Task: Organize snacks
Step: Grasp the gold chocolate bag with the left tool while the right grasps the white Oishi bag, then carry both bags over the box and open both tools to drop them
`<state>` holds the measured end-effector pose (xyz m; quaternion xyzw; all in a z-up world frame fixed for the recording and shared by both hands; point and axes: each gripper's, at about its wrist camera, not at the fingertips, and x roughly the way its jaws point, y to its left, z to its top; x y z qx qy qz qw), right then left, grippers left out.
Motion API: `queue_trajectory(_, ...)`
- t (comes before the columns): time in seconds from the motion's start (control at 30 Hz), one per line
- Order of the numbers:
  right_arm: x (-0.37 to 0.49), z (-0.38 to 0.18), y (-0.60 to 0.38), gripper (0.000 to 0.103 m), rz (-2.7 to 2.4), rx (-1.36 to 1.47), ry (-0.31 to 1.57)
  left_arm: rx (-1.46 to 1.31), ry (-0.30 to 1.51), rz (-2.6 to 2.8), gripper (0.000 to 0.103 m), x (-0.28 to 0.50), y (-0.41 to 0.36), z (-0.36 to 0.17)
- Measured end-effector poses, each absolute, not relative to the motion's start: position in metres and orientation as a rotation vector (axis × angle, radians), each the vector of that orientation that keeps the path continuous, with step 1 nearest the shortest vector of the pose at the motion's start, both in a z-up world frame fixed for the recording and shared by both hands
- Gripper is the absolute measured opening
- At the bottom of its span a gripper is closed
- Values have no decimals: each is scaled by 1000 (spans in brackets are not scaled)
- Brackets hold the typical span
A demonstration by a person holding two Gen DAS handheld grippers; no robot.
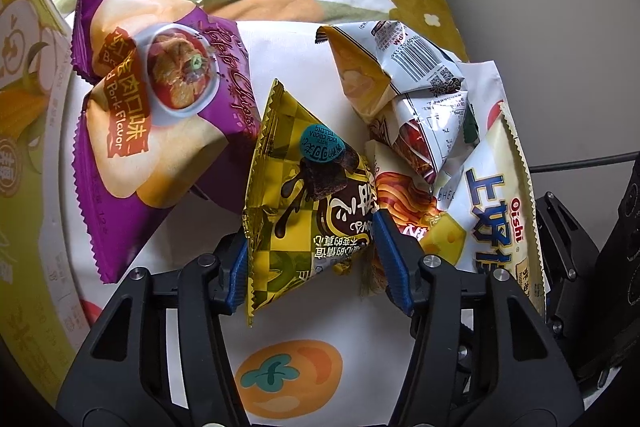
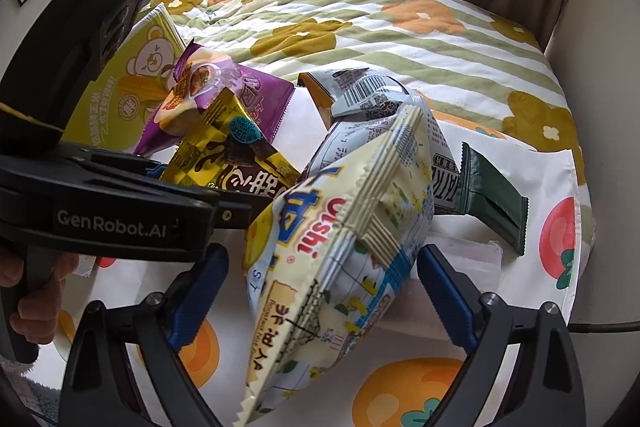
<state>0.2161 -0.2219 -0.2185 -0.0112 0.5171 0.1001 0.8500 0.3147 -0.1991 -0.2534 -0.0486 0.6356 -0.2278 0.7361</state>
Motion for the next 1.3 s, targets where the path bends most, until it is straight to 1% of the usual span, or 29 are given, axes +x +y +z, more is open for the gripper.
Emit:
queue_trajectory(0.1, 216, -220, -224, 87, 205, -29, 1091, -101, 1390, -498, 50, 313, -198, -251)
queue_trajectory(0.2, 217, -220, -224, 85, 207, -29, 1090, -101, 1385, -496, 49, 310, -196, -249)
queue_trajectory(0.27, 216, -220, -223, 81, 214, -37, 1089, -96, 1379, -489, 48, 307, -194, -247)
queue_trajectory(0.33, 215, -220, -223, 75, 217, -41, 1089, -97, 1374, -485, 48, 306, -193, -245)
queue_trajectory(0.37, 215, -220, -223, 73, 219, -38, 1088, -96, 1372, -483, 48, 305, -191, -244)
queue_trajectory(0.43, 213, -219, -224, 65, 221, -36, 1088, -93, 1365, -479, 48, 302, -190, -241)
queue_trajectory(0.53, 209, -217, -223, 61, 229, -40, 1085, -89, 1356, -473, 48, 296, -189, -236)
queue_trajectory(0.83, 189, -206, -227, 59, 244, -41, 1069, -87, 1320, -439, 48, 273, -185, -214)
queue_trajectory(1.3, 152, -150, -228, 59, 291, -77, 955, -86, 1155, -345, 48, 237, -165, -135)
